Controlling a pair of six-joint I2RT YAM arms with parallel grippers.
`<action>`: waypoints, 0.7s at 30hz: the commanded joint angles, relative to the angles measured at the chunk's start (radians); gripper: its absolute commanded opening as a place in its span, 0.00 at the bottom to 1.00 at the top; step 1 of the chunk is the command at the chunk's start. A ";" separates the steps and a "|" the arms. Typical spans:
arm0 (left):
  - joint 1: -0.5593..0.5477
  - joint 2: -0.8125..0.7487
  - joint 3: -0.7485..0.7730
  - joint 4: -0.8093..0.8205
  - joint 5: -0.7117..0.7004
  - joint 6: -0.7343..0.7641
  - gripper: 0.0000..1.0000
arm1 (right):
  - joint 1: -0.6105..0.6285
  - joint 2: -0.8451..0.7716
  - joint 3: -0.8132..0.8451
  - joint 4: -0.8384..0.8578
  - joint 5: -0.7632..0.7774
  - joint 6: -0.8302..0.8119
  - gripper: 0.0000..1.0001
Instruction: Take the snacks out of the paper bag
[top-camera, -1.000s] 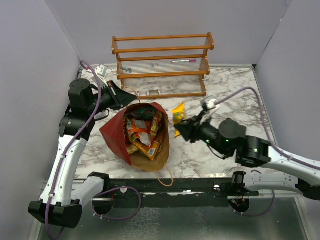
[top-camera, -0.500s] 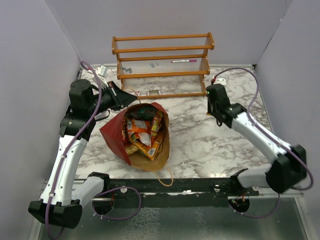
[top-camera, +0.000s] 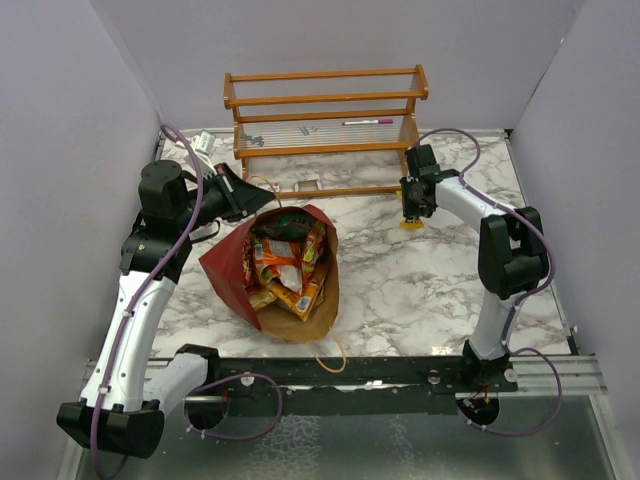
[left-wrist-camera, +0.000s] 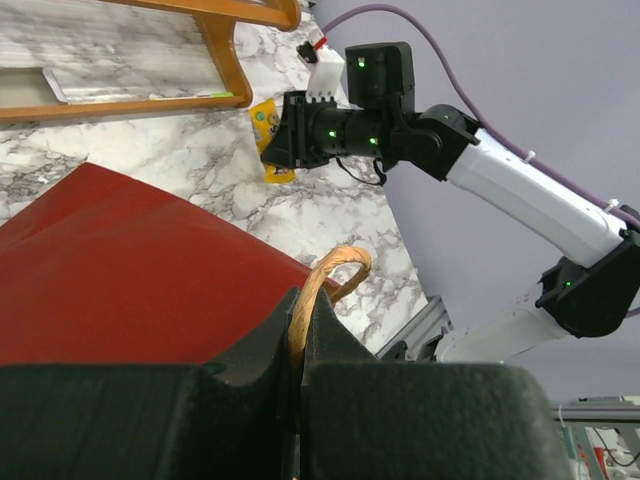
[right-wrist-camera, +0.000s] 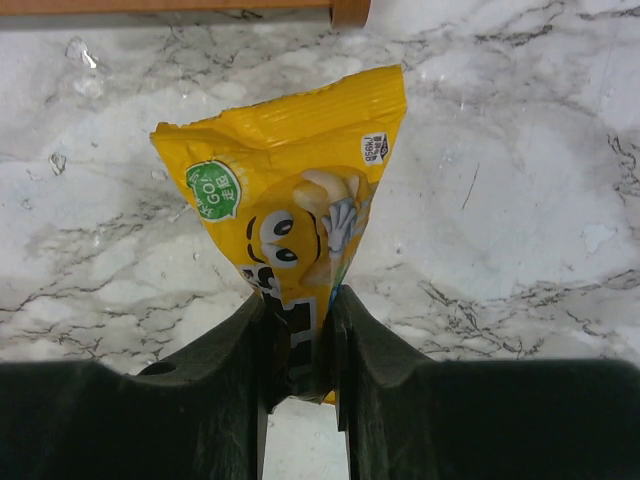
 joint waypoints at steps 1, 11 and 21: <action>0.002 -0.009 -0.003 0.074 0.047 -0.044 0.00 | -0.031 0.036 0.038 0.013 -0.062 -0.007 0.27; 0.003 -0.028 -0.056 0.106 0.031 -0.078 0.00 | -0.034 0.103 0.051 0.027 -0.078 -0.010 0.30; 0.002 -0.058 -0.065 0.082 0.032 -0.082 0.00 | -0.034 -0.096 -0.016 -0.026 -0.111 -0.018 0.65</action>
